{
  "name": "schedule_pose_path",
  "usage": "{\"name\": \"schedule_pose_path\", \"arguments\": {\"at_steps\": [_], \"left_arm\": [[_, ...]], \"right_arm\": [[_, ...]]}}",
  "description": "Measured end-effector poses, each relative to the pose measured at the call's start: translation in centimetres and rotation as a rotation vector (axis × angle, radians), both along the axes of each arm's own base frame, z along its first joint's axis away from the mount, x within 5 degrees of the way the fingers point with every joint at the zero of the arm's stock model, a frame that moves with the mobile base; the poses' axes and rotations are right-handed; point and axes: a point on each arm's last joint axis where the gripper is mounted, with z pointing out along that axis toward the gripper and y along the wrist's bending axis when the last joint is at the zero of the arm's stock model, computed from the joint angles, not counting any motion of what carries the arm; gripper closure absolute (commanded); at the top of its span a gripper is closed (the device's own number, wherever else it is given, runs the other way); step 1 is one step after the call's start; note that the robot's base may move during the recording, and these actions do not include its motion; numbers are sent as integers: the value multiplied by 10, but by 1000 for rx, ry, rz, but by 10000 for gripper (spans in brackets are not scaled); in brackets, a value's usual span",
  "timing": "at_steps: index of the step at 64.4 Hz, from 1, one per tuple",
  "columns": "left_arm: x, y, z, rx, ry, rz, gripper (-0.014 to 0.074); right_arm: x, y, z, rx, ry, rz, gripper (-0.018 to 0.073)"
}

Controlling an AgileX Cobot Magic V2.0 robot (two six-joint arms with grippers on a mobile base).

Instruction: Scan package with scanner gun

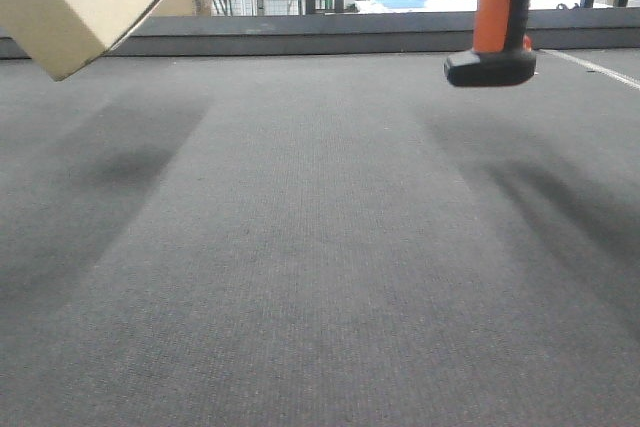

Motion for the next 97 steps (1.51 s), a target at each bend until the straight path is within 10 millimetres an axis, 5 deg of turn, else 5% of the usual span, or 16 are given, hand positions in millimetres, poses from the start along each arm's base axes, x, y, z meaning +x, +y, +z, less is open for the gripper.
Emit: {"name": "schedule_pose_path", "arguments": {"at_steps": [62,84,90,97], "left_arm": [[0,0,0,2,0,0,707],[0,0,0,2,0,0,707],[0,0,0,2,0,0,707],[0,0,0,2,0,0,707]], "right_arm": [[7,4,-53,-43,135,21,720],[8,5,-55,-51,129,26,719],[7,5,-55,-56,135,31,627],[6,5,-53,-60,152,37,393]]}}
